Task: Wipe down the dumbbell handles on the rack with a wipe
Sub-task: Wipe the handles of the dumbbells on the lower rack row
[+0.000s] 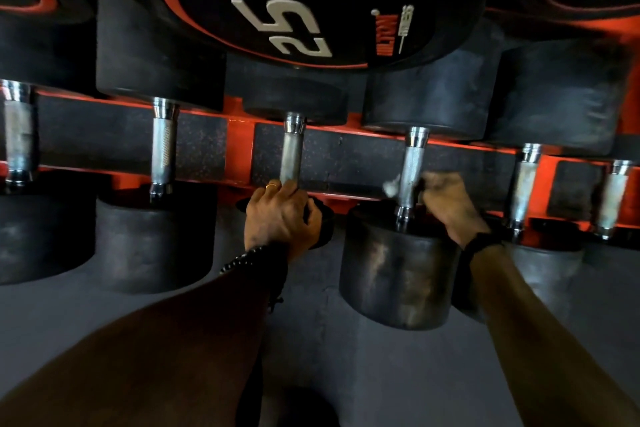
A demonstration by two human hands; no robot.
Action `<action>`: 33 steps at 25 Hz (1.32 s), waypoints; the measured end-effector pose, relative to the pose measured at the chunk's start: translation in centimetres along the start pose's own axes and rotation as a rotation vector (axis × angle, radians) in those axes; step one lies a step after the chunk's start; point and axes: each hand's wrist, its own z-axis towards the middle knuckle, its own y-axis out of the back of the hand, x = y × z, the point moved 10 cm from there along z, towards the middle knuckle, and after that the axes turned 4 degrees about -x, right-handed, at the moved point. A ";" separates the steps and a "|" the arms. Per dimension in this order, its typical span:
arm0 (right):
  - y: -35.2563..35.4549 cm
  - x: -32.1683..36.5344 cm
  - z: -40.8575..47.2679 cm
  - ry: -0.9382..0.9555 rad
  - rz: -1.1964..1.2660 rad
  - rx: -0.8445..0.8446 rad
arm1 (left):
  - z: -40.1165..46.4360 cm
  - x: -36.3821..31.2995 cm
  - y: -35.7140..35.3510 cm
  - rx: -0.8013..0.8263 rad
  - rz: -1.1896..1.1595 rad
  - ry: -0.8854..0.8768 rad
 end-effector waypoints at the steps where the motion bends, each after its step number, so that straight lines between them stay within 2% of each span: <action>1: -0.4 -0.1 -0.9 -0.033 0.092 0.120 | 0.0 0.1 0.0 0.001 0.001 0.005; 4: -1.7 3.6 0.5 -0.205 0.511 0.351 | 0.1 0.0 -0.1 -0.005 0.000 -0.004; 6: -2.9 4.8 0.7 -0.223 0.668 0.376 | 0.1 0.0 0.0 -0.015 0.005 -0.007; 9: -4.6 1.6 -2.2 -0.293 0.540 0.420 | -0.1 0.0 0.2 -0.018 0.008 -0.005; 11: -4.4 2.3 -1.4 -0.308 0.405 0.427 | 0.0 0.2 0.0 -0.003 0.015 0.000; 15: -3.0 4.6 2.1 -0.251 0.400 0.184 | 0.1 0.1 0.0 -0.020 0.010 -0.003; 18: -1.9 1.5 -1.1 -0.132 0.149 0.126 | 0.0 0.2 0.2 -0.017 -0.005 0.006; 21: 1.4 0.8 0.0 -0.085 0.022 -0.139 | 0.1 0.2 0.2 -0.022 0.002 0.016; 24: 3.7 2.9 1.1 0.014 0.120 -0.286 | 0.0 -0.1 0.2 -0.029 0.003 -0.004; 27: 3.5 4.4 0.1 0.127 0.335 -0.222 | 0.1 0.1 0.3 -0.029 -0.001 0.003; 30: 3.0 4.5 -2.4 0.058 0.255 -0.105 | 0.0 0.1 0.4 -0.042 0.001 0.004; 33: 2.7 2.6 -3.5 -0.126 0.029 0.087 | 0.1 0.0 0.4 -0.043 0.001 0.000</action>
